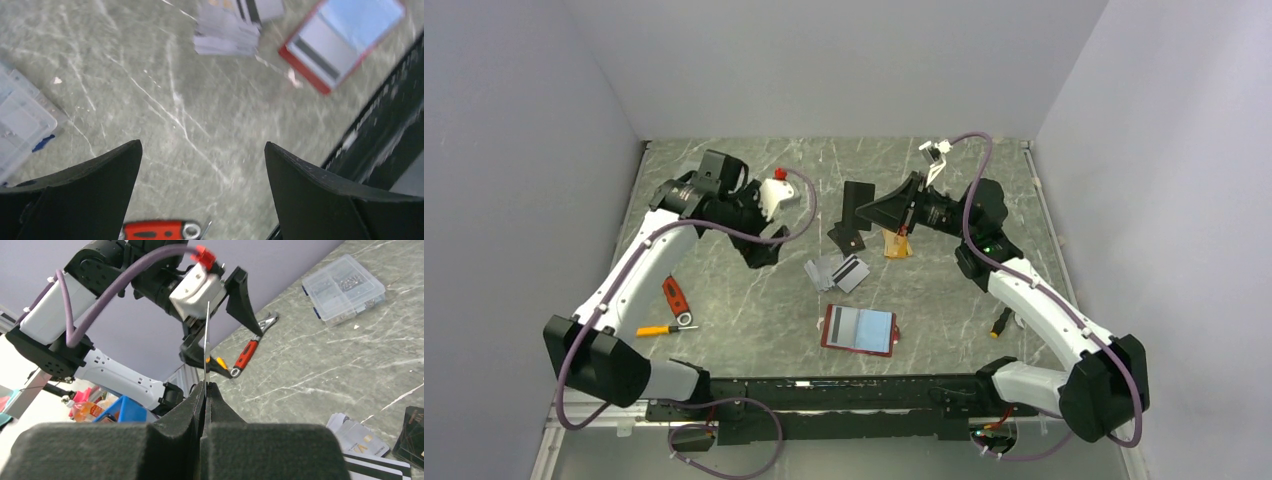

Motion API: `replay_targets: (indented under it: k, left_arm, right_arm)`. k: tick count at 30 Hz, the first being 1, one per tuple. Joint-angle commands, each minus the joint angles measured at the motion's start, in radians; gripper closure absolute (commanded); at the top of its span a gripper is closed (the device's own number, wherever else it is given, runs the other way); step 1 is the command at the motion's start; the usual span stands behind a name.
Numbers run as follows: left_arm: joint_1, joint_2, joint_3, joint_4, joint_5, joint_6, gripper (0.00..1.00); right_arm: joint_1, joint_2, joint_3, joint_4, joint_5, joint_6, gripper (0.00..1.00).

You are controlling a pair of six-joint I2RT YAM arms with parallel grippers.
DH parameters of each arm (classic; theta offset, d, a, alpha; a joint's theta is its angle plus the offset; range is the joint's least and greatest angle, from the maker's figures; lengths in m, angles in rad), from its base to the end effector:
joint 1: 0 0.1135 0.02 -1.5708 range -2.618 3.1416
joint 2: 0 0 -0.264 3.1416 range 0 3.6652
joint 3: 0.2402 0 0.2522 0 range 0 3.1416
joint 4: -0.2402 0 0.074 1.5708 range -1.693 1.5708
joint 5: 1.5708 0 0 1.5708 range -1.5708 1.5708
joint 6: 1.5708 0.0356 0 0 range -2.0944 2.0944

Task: Put the credit cards into the card holder
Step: Pick up the credit card from the storage box.

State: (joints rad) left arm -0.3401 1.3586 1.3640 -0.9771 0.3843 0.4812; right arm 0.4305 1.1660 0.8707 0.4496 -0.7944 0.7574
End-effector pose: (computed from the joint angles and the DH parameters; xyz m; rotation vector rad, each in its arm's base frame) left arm 0.2495 -0.1024 0.3445 1.1300 2.2209 -0.4286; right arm 0.2308 0.1339 0.3575 -0.4776 1.5891 1.4918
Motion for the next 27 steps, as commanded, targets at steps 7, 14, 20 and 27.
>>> replay_targets:
  k: [7,14,20,27]
  left_arm:
    - [0.123,0.112,0.122,-0.396,0.106,0.366,0.01]
    - [0.194,0.193,-0.082,-0.304,-0.193,0.421,0.01]
    - [0.221,-0.026,0.142,-0.118,-0.203,0.277,0.01]
    - [0.183,-0.289,-0.139,0.189,-0.232,0.020,0.12]
  right_arm:
    - [0.013,-0.068,0.009,-0.014,0.019,-0.036,1.00]
    - [0.013,-0.038,0.020,0.009,0.006,-0.007,1.00]
    - [0.013,-0.024,0.051,-0.027,0.002,-0.037,1.00]
    - [0.013,-0.028,0.067,-0.059,0.000,-0.044,1.00]
